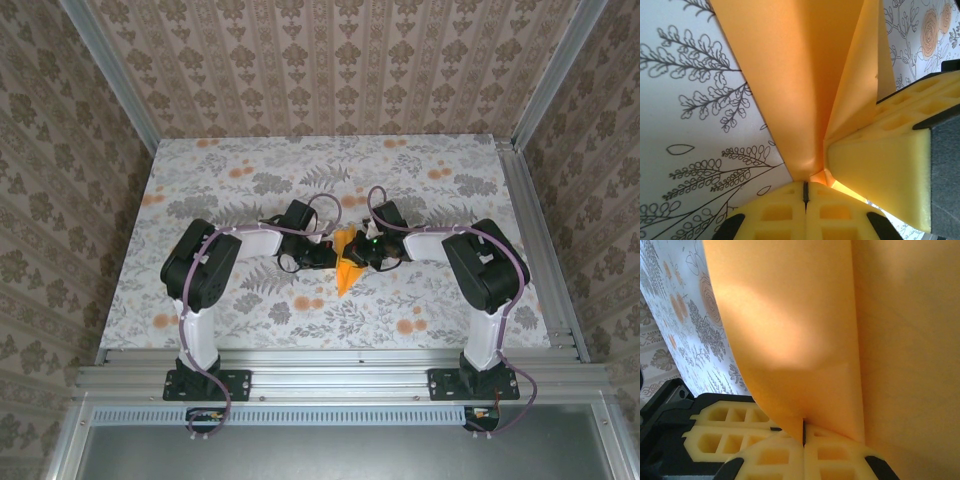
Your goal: Fold a paper plane with a square sheet of paper (pick it up from the middle)
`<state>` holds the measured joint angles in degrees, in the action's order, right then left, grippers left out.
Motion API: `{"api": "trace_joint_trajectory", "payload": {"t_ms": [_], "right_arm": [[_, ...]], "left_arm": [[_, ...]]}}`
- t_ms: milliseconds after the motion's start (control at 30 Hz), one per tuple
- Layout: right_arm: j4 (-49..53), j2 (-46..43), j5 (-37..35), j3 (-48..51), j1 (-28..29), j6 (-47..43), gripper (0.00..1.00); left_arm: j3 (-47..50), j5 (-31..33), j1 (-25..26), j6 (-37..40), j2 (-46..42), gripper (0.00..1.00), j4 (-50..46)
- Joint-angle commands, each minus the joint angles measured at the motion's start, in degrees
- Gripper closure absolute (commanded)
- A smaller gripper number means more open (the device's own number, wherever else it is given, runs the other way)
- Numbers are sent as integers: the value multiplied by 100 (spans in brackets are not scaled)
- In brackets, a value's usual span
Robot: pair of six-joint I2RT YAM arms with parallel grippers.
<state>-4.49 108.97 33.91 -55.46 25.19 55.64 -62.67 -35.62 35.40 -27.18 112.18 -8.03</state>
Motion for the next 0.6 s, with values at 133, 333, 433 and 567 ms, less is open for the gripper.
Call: {"api": "trace_joint_trajectory", "payload": {"t_ms": [133,333,433,567], "right_arm": [[-109,-102,-62,-59,56,260,95],[-379,-95,-173,24,40,560,96],[-401,-108,-223,16,21,591,96],[-436,-57,-203,27,21,625,96]], "left_arm": [[100,80,38,184,201,100,-87],[152,81,37,154,197,100,-32],[159,72,38,157,189,100,-14],[164,81,38,160,190,100,-14]]}}
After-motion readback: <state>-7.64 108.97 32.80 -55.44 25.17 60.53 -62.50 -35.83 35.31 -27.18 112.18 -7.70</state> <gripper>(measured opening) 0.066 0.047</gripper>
